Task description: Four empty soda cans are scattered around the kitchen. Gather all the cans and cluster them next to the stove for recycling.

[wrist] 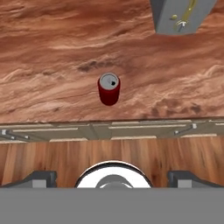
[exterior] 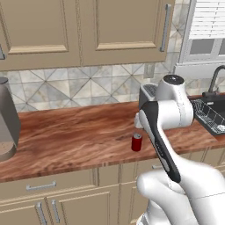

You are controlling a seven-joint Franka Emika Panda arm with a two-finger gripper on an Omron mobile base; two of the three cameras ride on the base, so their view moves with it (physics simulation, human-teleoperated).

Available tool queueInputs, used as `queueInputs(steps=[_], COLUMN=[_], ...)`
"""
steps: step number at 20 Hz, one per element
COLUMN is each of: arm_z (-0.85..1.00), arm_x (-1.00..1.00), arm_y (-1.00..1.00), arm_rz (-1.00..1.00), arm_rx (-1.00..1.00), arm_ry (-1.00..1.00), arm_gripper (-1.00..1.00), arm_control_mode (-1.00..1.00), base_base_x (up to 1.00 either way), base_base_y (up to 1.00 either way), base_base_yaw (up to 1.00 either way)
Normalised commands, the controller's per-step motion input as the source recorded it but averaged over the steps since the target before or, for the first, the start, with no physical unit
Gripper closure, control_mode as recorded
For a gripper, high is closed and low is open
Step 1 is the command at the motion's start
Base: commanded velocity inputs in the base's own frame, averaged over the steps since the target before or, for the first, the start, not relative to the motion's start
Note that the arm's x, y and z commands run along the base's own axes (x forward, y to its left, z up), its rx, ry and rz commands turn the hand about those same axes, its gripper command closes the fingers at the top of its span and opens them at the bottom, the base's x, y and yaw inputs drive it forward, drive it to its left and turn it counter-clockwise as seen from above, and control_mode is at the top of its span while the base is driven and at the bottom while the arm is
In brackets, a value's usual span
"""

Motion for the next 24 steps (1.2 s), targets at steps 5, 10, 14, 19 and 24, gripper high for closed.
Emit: queueInputs(steps=[5, 10, 14, 19, 24], arm_z=[-0.37, -0.36, -0.17, -0.18, -0.26], arm_x=[0.19, 0.38, 0.41, 0.31, 0.19], arm_y=[-0.03, 0.0, 0.0, 0.0, 0.0], arm_rz=[0.09, 0.04, 0.0, 0.01, 0.0], arm_rx=[0.02, 0.0, 0.0, 0.0, 0.0], arm_ry=[0.0, 0.0, 0.0, 0.0, 0.0], arm_gripper=[-1.0, -1.0, -1.0, -1.0, -1.0], arm_control_mode=[-1.0, -1.0, -1.0, -1.0, -1.0], base_base_x=[0.0, 0.0, 0.0, 0.0, 0.0], base_base_y=[0.0, 0.0, 0.0, 0.0, 0.0], base_base_yaw=[0.0, 0.0, 0.0, 0.0, 0.0])
